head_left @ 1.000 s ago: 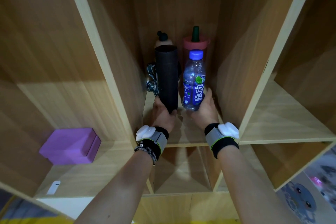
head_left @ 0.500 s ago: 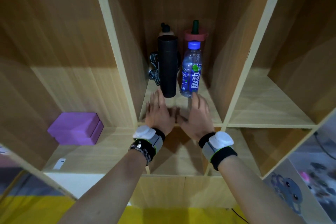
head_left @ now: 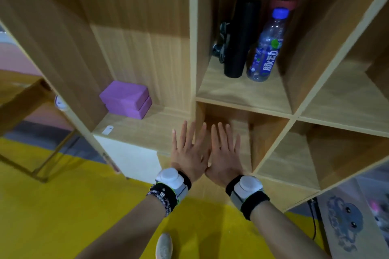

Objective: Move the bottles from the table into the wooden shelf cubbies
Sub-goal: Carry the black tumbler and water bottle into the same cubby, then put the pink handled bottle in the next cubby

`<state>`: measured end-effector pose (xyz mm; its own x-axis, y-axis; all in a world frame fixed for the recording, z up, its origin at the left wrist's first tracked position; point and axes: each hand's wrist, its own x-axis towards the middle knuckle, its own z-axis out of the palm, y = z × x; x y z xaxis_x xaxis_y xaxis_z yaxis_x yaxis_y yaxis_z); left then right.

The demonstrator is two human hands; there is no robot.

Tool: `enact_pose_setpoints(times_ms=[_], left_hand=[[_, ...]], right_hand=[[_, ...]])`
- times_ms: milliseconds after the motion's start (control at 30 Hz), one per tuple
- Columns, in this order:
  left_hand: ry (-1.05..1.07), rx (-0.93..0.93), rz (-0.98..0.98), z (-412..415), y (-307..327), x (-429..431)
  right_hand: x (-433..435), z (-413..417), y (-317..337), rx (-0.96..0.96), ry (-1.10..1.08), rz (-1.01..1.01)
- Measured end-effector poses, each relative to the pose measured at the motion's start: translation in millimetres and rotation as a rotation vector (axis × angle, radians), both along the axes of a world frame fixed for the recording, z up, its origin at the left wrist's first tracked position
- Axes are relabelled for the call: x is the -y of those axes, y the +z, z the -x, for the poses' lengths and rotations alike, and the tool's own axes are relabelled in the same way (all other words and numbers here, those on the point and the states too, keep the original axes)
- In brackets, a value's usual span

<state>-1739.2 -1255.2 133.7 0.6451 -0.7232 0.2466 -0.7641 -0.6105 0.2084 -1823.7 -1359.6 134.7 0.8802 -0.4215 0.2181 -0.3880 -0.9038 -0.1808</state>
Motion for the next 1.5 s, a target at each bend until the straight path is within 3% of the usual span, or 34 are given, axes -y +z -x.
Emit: enact_pose_setpoints(times_ms=[400,767,1000,1267,1500], left_hand=[[0.344,-0.077,-0.092,-76,-49,-185],[0.667,-0.182,-0.087,-184,-67,-445],[0.815,-0.208,-0.072,-225,-69,-543],[0.951,-0.235,-0.056,-268,-65,-599],[1.095,-0.239,-0.052,-356,-70,-647]], right_hand=[[-157,-108,-37,-0.107,0.299,-0.151],[-394,-248,-55,-0.259,0.569,-0.140],[-489,-313,-48,-0.267,0.692,-0.126],[-548,-379,-44,-0.264,0.804,-0.078],[-598,-489,-53,-0.284,0.918,-0.086]])
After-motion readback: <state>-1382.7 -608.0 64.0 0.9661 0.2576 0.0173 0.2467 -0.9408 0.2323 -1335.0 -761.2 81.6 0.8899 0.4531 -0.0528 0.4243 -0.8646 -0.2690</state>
